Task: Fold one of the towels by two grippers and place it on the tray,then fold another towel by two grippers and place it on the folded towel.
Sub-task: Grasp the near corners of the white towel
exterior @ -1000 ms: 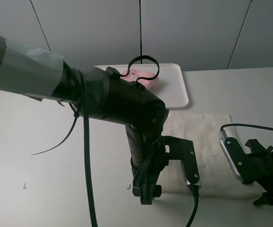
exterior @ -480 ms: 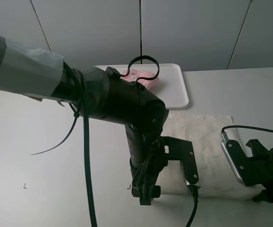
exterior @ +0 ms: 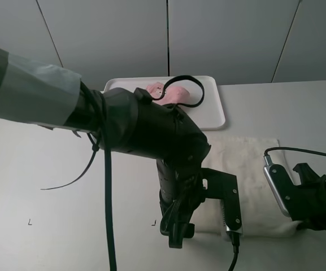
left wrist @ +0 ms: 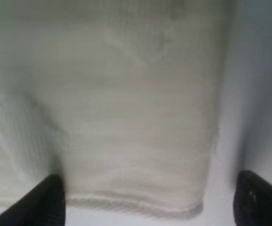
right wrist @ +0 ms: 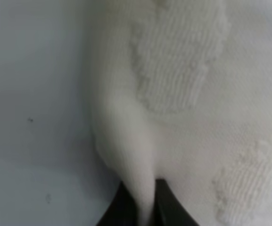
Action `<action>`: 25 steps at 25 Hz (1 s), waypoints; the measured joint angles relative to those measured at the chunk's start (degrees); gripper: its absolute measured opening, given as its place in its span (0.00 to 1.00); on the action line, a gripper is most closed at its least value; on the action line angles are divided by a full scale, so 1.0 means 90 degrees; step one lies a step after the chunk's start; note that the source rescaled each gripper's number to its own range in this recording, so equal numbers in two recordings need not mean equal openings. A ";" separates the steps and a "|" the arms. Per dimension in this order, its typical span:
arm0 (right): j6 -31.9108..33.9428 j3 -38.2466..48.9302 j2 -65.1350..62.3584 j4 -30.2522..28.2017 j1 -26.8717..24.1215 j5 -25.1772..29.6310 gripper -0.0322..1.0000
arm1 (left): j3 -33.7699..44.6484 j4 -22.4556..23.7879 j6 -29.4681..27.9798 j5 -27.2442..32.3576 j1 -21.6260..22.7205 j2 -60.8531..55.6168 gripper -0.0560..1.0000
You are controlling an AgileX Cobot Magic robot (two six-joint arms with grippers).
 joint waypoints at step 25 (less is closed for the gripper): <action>0.0105 0.0010 0.0000 0.0070 0.0000 -0.0013 0.06 | 0.0000 0.0128 -0.0354 -0.0091 -0.0023 0.0119 0.45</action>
